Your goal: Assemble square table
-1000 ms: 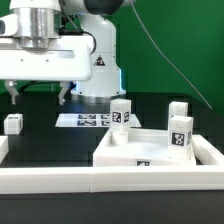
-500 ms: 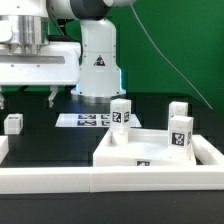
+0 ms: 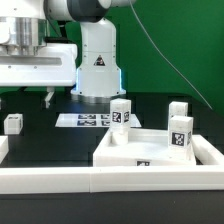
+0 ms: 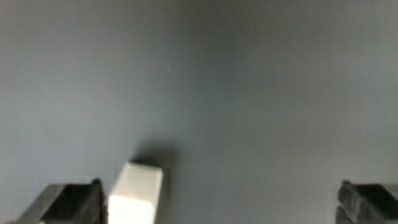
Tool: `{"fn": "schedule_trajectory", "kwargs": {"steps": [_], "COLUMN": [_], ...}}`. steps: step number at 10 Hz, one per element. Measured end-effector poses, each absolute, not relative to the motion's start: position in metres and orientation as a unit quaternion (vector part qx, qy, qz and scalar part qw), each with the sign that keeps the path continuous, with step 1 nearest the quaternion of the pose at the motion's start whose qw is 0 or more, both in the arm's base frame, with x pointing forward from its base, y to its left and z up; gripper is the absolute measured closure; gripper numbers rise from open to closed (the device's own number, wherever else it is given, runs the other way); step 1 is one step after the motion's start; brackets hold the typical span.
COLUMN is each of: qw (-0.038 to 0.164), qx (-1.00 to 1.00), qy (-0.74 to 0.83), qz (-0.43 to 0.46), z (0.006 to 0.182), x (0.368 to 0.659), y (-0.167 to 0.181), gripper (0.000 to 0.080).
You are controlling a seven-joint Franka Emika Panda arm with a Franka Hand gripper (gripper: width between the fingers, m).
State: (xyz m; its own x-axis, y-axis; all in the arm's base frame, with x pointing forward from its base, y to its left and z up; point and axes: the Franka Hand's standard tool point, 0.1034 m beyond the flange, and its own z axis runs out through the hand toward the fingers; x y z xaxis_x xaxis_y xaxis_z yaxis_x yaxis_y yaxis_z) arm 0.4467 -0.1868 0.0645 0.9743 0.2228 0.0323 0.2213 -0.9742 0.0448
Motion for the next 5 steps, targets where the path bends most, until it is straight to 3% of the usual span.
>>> {"fn": "schedule_trajectory", "kwargs": {"steps": [3,5], "qw": [0.029,0.025], "qx": [0.991,0.991], "qy": [0.131,0.128], "qz": [0.008,0.003], "z": [0.052,0.05], "x": [0.422,0.424], "y": [-0.218,-0.214], "gripper": [0.015,0.015]}}
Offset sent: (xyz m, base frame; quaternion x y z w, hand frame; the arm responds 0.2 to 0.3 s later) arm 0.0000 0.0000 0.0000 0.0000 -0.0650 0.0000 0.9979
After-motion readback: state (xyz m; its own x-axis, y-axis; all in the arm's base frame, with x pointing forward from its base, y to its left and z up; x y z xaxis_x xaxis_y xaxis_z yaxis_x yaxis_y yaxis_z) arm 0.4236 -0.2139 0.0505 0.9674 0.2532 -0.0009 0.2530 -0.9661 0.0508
